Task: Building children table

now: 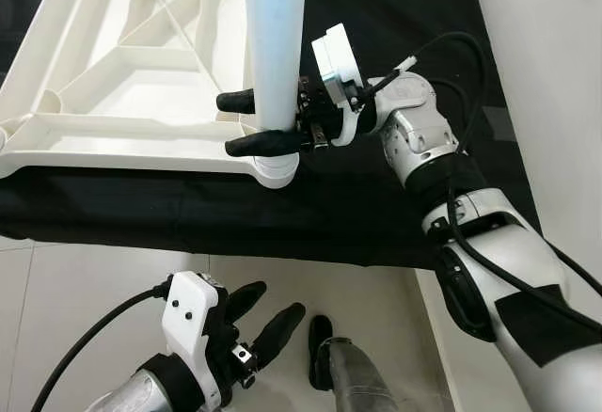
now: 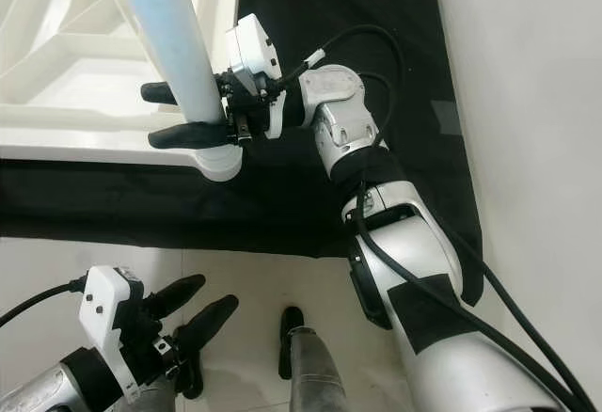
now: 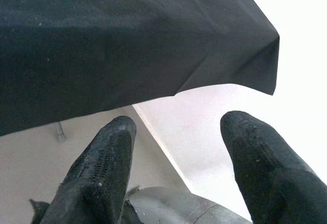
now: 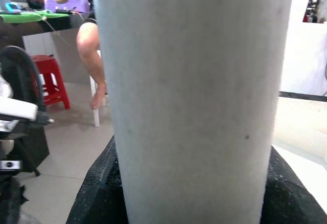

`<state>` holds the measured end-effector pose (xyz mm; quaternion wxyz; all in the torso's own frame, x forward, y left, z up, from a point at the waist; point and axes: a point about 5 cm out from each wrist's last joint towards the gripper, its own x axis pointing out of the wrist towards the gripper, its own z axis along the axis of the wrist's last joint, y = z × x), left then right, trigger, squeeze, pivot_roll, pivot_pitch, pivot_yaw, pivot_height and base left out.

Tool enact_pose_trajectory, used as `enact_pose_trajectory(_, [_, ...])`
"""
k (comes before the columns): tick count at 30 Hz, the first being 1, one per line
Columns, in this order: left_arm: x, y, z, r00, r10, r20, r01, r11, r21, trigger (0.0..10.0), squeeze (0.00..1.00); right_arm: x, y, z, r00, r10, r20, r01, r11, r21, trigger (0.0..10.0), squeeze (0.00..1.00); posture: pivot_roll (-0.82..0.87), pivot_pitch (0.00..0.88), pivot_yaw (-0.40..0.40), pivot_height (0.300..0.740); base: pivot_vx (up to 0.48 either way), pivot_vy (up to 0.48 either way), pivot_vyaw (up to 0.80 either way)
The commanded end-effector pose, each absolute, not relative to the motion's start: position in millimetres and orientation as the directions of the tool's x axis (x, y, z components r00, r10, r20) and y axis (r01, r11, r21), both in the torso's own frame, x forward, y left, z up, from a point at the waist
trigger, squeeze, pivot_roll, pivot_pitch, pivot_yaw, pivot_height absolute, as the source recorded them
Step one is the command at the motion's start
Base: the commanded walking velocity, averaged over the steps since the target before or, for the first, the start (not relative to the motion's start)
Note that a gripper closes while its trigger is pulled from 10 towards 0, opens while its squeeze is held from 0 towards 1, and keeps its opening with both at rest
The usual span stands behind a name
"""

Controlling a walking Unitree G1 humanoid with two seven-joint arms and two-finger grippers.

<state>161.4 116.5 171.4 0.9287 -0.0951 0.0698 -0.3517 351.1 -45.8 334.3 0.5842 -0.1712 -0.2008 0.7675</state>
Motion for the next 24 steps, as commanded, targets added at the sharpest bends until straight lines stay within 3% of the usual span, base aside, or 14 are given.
enact_pose_trajectory(1, [158.8,116.2,164.2,0.739,-0.668,-0.090,0.633,0.734,-0.248,10.0,0.00,349.7,-43.0,327.6,-0.315,0.949,0.027,-0.850,-0.269,-0.454,10.0,0.00,0.10,0.452,-0.099,0.740,0.000,0.000,0.00])
enact_pose_trajectory(11, [158.2,116.9,163.9,0.741,-0.666,-0.090,0.631,0.735,-0.247,10.0,0.00,344.9,-38.0,332.9,-0.293,0.955,-0.054,-0.762,-0.267,-0.589,10.0,0.00,0.10,0.448,-0.098,0.740,0.000,0.000,0.00])
enact_pose_trajectory(13, [158.2,117.1,163.7,0.740,-0.667,-0.089,0.632,0.734,-0.249,10.0,0.00,341.0,-36.6,319.4,-0.285,0.939,-0.192,-0.704,-0.341,-0.622,10.0,0.00,0.10,0.447,-0.099,0.740,0.000,0.000,0.00])
enact_pose_trajectory(16, [158.2,116.7,163.8,0.739,-0.668,-0.088,0.633,0.733,-0.250,10.0,0.00,341.1,-37.0,315.0,-0.282,0.934,-0.220,-0.701,-0.357,-0.618,10.0,0.00,0.10,0.445,-0.100,0.740,0.000,0.000,0.00])
enact_pose_trajectory(24, [158.3,116.2,164.0,0.740,-0.667,-0.086,0.632,0.734,-0.249,10.0,0.00,346.8,-37.6,334.8,-0.286,0.957,-0.049,-0.790,-0.264,-0.554,10.0,0.00,0.10,0.446,-0.104,0.740,0.000,0.000,0.00])
